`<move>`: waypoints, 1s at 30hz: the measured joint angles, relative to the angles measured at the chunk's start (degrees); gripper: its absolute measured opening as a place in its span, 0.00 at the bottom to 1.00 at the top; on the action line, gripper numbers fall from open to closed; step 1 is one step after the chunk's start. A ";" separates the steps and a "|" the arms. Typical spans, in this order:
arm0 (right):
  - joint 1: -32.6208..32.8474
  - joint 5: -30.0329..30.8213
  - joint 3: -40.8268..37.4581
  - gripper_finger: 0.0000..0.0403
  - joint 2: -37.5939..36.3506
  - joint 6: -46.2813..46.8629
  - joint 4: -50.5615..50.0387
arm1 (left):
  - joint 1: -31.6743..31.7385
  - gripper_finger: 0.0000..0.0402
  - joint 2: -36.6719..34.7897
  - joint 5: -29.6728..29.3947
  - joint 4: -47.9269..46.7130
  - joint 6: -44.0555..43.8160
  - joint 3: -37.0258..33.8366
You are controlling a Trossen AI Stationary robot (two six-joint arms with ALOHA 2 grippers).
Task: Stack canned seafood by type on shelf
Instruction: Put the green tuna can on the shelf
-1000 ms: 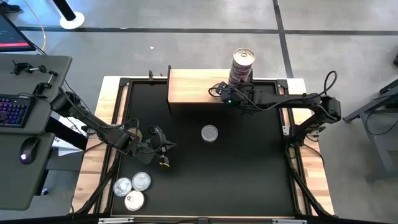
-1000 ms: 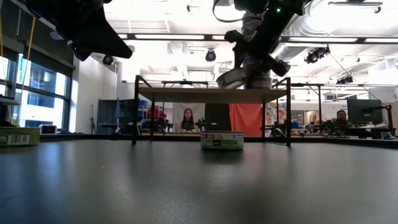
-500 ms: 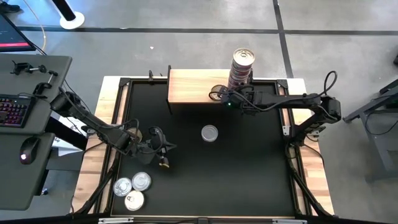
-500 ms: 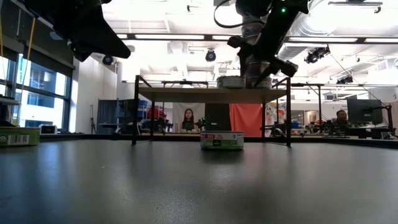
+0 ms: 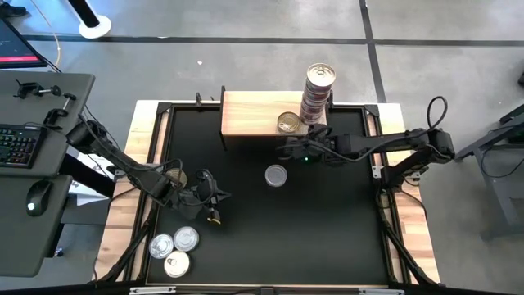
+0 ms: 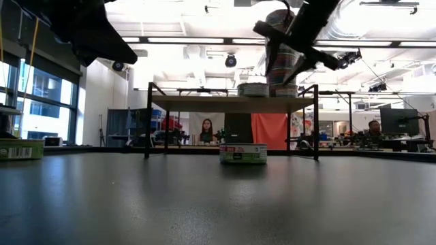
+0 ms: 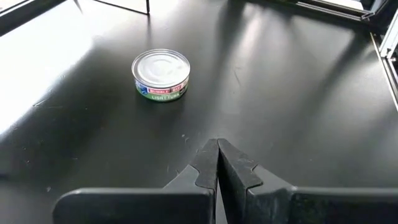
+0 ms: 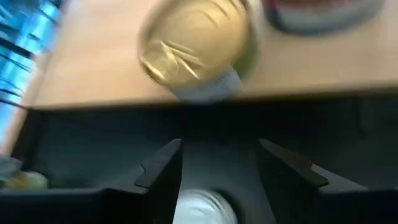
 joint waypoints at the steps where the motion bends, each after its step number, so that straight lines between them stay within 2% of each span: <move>1: -0.13 0.13 -0.02 0.48 0.30 1.10 -0.89 | 0.05 0.00 0.00 -0.04 0.06 -0.20 0.00; 4: -1.53 0.29 -0.02 0.48 1.03 1.80 -1.06 | 0.12 0.00 0.00 -0.42 0.06 -0.57 0.00; 10: -4.21 -3.90 -0.02 0.48 3.11 -0.63 1.80 | 0.12 0.00 -0.02 -0.92 0.08 -1.31 -0.04; 30: -9.60 -3.84 -0.08 0.48 4.98 4.95 7.87 | 0.14 0.00 -0.02 -1.34 -2.19 -2.40 -0.04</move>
